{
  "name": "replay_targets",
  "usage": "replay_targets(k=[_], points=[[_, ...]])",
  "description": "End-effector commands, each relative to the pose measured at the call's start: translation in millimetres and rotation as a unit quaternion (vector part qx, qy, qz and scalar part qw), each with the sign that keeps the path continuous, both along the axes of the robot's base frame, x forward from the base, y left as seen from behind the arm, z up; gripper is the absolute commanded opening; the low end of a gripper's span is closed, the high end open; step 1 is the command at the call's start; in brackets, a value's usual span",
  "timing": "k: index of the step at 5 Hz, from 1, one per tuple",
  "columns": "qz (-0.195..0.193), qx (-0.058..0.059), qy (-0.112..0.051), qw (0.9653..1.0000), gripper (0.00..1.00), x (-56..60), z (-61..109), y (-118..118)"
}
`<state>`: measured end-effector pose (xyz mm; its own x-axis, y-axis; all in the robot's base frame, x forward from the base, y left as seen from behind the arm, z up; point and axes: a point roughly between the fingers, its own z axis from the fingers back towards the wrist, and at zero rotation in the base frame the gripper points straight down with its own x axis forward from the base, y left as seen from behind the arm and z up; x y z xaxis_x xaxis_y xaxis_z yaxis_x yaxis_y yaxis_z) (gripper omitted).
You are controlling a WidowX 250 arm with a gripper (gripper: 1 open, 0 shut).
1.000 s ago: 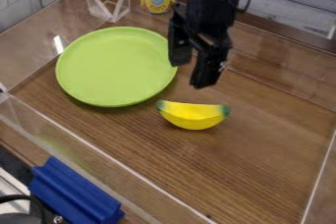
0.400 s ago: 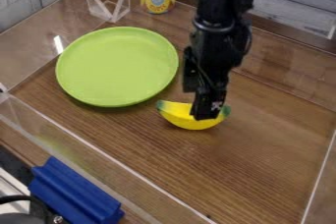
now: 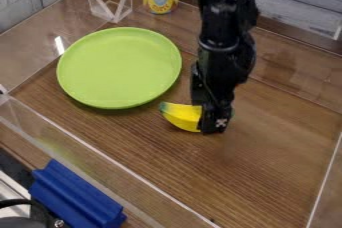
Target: Put the banana in the green plate
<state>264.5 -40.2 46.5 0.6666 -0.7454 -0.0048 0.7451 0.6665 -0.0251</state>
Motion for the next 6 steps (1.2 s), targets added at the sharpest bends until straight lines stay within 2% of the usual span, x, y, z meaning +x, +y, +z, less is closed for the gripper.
replay_targets(k=[1,3,4,6], points=[[-0.015,-0.009,-0.018,0.9997,1.00,5.9,-2.0,-4],[-0.011,-0.023,-0.010,0.9996,1.00,4.4,-14.5,-5],[-0.009,-0.026,-0.009,0.9996,0.00,5.6,-18.9,-5],[0.001,-0.031,-0.006,0.9995,0.00,6.8,-12.5,-3]])
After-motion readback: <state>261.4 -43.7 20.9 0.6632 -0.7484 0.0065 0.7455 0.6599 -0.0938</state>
